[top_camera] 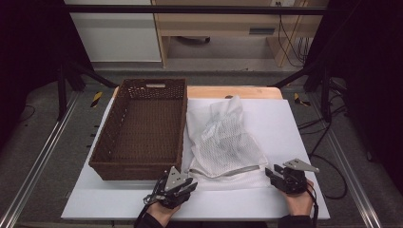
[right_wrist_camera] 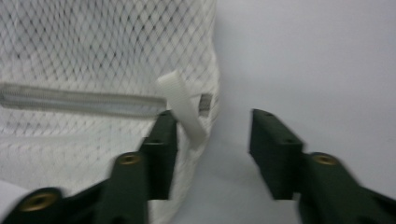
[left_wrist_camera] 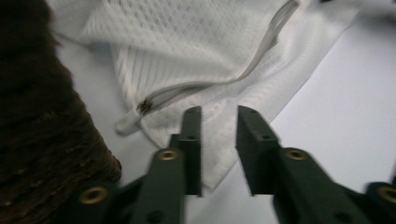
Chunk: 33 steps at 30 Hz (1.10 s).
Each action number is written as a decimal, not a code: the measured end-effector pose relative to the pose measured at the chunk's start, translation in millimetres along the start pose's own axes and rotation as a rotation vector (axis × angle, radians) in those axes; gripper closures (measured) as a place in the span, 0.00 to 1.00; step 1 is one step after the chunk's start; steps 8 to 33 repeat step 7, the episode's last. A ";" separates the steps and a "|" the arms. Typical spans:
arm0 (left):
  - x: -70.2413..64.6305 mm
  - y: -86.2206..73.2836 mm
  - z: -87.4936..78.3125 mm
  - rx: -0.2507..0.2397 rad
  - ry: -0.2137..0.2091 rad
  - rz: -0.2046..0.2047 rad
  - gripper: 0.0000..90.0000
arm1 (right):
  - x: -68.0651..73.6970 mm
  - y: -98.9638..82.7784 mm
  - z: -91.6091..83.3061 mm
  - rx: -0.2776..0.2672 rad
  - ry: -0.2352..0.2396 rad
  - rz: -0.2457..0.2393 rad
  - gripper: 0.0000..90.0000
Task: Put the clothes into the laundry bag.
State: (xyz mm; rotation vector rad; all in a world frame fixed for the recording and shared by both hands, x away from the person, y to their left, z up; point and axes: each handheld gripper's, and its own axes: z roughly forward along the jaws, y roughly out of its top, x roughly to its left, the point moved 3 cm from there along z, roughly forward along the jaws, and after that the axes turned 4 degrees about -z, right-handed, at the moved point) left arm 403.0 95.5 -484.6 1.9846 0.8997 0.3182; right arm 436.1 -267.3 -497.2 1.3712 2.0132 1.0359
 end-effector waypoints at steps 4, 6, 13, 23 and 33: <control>3.6 4.0 -18.0 -0.051 -0.007 -0.020 0.60 | -5.3 5.7 -8.1 -0.062 -0.014 0.010 0.31; 5.8 4.7 -24.2 -0.054 -0.019 -0.022 0.55 | -7.9 8.4 -12.6 -0.082 0.005 0.020 0.27; 6.8 4.2 -26.3 -0.047 -0.020 -0.016 0.52 | -9.3 9.8 -15.2 -0.091 0.016 0.024 0.26; 6.8 4.2 -26.3 -0.047 -0.020 -0.016 0.52 | -9.3 9.8 -15.2 -0.091 0.016 0.024 0.26; 6.8 4.2 -26.3 -0.047 -0.020 -0.016 0.52 | -9.3 9.8 -15.2 -0.091 0.016 0.024 0.26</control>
